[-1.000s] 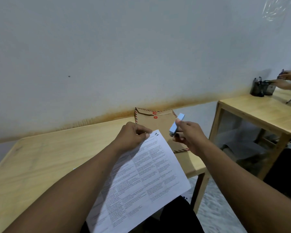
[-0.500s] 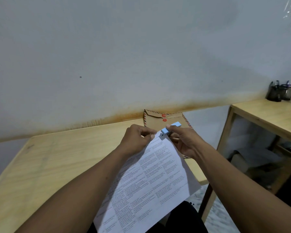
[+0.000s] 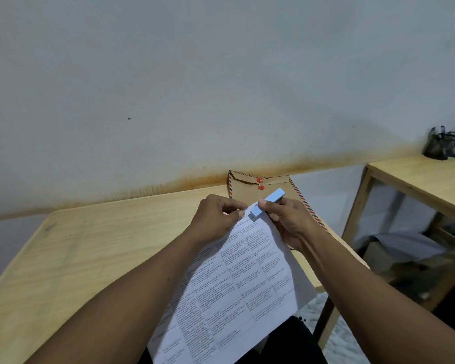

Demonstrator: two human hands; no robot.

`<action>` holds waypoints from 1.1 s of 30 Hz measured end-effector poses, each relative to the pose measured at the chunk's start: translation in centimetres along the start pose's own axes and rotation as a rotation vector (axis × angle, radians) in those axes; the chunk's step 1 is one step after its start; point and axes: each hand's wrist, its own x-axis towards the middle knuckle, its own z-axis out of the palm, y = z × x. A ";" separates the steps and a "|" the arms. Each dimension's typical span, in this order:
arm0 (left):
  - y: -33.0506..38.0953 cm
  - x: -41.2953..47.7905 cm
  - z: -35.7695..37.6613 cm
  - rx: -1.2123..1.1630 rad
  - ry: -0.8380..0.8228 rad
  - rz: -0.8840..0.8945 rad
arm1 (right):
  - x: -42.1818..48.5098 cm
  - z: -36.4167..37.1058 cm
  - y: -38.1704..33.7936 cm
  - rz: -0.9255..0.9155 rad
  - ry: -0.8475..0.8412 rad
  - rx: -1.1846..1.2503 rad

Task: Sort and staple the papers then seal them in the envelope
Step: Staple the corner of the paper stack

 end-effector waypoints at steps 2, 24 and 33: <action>-0.2 0.0 0.1 0.000 -0.010 0.003 | -0.2 0.1 0.3 -0.040 0.029 0.029; -0.2 -0.2 -2.4 -0.099 -0.057 -0.064 | 0.2 2.0 0.9 0.005 -0.030 0.124; -0.4 -0.2 -2.3 -0.124 -0.078 -0.056 | 0.2 2.3 1.3 -0.020 -0.074 0.123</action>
